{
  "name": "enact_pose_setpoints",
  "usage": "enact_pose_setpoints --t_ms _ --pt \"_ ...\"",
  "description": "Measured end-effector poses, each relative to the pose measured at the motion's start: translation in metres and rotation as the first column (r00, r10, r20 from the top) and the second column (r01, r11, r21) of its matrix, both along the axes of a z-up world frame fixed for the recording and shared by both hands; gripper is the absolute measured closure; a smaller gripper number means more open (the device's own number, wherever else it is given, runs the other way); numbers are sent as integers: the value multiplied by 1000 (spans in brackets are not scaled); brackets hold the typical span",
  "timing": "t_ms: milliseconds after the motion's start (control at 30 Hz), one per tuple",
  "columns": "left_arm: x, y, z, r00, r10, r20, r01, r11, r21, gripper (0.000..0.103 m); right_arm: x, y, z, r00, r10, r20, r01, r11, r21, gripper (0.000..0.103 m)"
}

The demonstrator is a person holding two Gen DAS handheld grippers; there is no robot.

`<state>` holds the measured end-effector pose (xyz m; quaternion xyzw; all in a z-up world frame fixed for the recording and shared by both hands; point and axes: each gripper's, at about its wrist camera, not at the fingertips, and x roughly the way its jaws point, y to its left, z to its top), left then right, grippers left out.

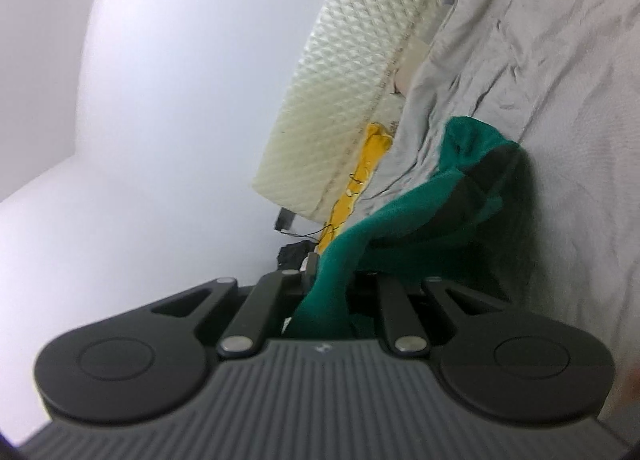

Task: Fold large clothes
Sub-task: 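Lift the held hoodie off the bed with both tools to unfold it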

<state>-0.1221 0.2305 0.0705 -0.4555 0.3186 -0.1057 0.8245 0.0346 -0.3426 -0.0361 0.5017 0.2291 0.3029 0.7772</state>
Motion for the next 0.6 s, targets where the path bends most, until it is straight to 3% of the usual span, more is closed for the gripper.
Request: enact_pose_setpoints --t_ms 167,267,400,600 --pt "-63 -7 16 999 -19 29 20 1000 -21 95 -62 -19 26 999 -13 37 14 999 -36 91" --pt "-60 -10 13 999 -27 29 28 1000 -8 95 -52 -15 33 1000 -14 7 15 995 -99 91" --pt "-4 -7 10 999 12 38 -12 1000 -6 95 4 -5 33 998 -21 -62 15 996 -89 91" --pt "125 2 16 990 122 69 -122 993 1 95 115 21 30 978 -124 -167 102 985 -136 90"
